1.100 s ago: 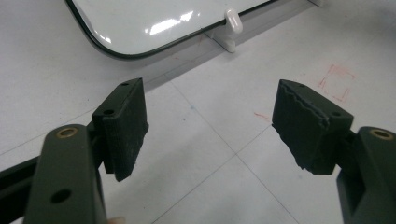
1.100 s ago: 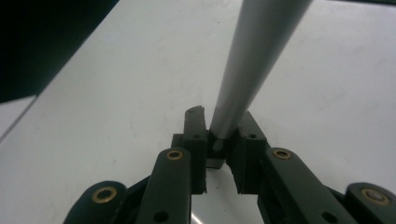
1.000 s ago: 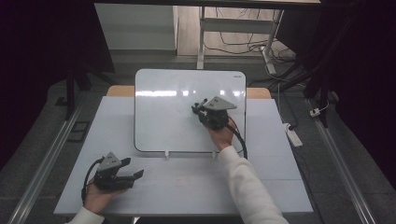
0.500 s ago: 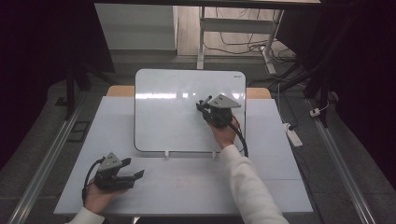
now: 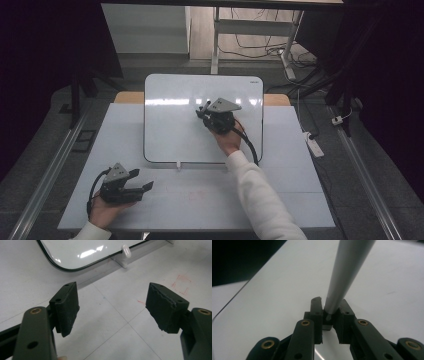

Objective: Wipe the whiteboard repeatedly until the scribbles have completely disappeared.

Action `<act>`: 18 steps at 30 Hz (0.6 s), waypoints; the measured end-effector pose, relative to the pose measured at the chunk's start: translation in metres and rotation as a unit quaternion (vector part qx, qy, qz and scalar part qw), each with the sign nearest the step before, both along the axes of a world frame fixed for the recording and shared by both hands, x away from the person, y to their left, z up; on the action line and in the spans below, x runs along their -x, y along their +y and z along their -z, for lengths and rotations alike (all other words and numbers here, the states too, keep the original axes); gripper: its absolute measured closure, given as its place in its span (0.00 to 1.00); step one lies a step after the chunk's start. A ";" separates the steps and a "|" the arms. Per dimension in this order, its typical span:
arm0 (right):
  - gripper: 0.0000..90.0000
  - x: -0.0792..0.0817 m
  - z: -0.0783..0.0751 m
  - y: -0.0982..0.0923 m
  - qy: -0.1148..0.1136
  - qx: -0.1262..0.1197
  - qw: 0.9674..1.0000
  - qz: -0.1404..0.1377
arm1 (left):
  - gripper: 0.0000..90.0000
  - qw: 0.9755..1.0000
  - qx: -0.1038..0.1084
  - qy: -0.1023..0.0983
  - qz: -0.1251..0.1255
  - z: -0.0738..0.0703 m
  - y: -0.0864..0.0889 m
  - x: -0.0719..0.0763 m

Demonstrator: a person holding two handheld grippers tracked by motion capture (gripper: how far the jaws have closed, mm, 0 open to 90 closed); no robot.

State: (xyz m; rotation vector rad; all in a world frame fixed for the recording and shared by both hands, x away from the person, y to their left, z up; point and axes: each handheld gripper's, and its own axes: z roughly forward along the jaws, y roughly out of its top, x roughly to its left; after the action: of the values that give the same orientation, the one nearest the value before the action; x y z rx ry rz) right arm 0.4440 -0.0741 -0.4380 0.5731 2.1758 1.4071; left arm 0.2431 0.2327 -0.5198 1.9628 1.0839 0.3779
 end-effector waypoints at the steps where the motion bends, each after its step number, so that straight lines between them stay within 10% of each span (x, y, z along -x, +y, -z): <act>1: 0.87 0.002 0.002 -0.003 0.005 0.000 1.000 -0.004 | 0.30 1.000 0.000 -0.001 0.000 0.000 0.000 0.001; 6: 0.87 0.010 0.000 -0.026 0.018 -0.005 1.000 0.014 | 0.30 1.000 0.000 -0.002 -0.002 -0.001 0.000 0.001; 18: 0.87 0.071 -0.001 -0.063 0.061 -0.049 0.996 -0.047 | 0.30 1.000 0.005 -0.012 -0.021 -0.002 0.002 0.001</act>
State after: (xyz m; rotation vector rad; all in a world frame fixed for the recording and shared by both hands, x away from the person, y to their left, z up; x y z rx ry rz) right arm 0.3729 -0.1368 -0.4371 0.6128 2.2661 1.5731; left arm 0.2422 0.2347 -0.5174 1.9244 1.1123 0.4169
